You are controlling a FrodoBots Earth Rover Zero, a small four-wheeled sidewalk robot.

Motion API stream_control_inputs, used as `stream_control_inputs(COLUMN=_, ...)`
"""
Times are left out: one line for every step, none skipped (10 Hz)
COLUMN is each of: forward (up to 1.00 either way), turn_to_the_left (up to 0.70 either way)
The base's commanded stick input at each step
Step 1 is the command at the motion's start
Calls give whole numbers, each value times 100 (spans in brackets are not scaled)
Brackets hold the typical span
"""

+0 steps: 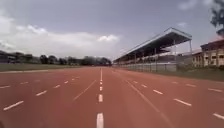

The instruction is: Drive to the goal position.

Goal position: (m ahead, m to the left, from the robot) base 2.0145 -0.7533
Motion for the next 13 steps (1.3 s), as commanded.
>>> stream_control_inputs(forward=45, turn_to_the_left=0)
stream_control_inputs(forward=45, turn_to_the_left=0)
stream_control_inputs(forward=45, turn_to_the_left=0)
stream_control_inputs(forward=45, turn_to_the_left=0)
stream_control_inputs(forward=45, turn_to_the_left=0)
stream_control_inputs(forward=45, turn_to_the_left=0)
stream_control_inputs(forward=45, turn_to_the_left=0)
stream_control_inputs(forward=45, turn_to_the_left=0)
stream_control_inputs(forward=45, turn_to_the_left=0)
stream_control_inputs(forward=45, turn_to_the_left=0)
stream_control_inputs(forward=45, turn_to_the_left=0)
stream_control_inputs(forward=45, turn_to_the_left=0)
stream_control_inputs(forward=45, turn_to_the_left=0)
